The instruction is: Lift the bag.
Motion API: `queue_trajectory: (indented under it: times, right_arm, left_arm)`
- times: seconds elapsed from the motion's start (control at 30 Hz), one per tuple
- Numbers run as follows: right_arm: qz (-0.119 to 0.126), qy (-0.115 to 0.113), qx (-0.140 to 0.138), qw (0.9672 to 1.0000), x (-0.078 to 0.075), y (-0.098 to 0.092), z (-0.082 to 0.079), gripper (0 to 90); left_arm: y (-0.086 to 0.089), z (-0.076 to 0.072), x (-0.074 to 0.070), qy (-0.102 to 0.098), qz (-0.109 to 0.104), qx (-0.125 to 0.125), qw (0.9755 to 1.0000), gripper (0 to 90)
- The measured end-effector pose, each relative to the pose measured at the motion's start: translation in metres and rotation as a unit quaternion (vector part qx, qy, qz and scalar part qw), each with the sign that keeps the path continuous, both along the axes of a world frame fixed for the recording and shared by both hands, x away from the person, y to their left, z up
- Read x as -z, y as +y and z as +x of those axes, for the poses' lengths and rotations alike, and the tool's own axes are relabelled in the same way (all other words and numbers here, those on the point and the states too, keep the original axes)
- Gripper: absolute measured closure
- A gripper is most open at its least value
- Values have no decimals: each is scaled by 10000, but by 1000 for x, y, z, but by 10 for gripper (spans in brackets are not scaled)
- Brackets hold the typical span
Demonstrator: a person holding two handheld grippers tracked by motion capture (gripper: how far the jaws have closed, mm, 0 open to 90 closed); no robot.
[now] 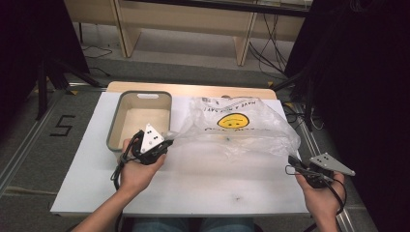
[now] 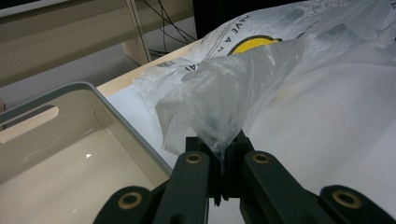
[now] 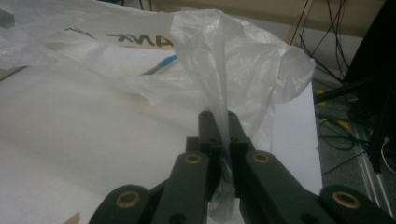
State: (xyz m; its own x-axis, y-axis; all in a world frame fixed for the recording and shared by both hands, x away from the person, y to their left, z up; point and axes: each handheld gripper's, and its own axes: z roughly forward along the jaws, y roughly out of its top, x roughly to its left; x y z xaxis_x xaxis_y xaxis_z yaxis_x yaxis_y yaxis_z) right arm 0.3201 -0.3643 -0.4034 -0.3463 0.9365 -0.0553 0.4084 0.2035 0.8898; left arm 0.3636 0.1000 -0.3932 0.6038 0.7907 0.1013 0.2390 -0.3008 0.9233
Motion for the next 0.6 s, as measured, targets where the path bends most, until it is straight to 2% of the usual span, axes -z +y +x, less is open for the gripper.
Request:
queue_trajectory:
  times: [0.27,0.6]
  right_arm:
    - [-18,-399,-5,9992,-9,3,-1,900]
    - [-75,-947,-222,9952,-32,14,-1,900]
  left_arm:
    - [3,-1,-12,-183,-136,-45,9997,894]
    - [15,-2,-19,-279,-285,-206,9990,893]
